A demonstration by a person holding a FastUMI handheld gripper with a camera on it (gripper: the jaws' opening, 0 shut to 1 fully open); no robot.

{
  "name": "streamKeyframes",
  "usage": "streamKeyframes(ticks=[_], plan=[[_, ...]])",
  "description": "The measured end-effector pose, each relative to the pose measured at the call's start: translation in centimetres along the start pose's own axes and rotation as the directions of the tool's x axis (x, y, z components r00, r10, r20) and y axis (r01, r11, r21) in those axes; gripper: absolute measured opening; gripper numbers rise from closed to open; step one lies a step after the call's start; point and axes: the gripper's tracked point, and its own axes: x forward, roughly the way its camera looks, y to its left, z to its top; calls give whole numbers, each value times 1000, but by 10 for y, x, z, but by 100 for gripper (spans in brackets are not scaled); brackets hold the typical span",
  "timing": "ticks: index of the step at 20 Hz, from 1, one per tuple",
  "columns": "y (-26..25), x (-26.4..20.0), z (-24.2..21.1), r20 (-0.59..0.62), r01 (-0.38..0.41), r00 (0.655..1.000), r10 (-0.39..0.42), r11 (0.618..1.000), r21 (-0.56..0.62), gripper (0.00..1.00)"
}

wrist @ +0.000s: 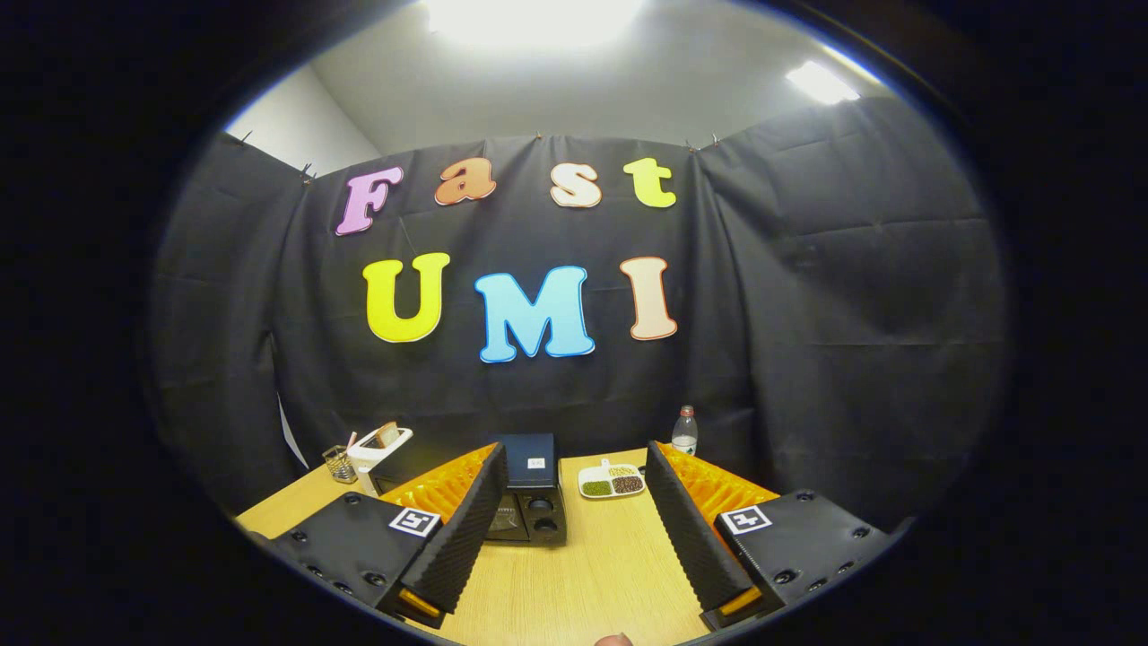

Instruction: Open the toaster oven, put the food inside, and close the toaster oven door.

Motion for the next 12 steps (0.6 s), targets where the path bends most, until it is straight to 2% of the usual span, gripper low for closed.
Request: streamKeyframes(ticks=[3,7,12], plan=[[-9,-1,6,15,8,1000,-9,1000,29,98],[-21,0,7,30,30,999,-30,999,13,97],[-16,2,12,36,13,999,-13,1000,12,98]])
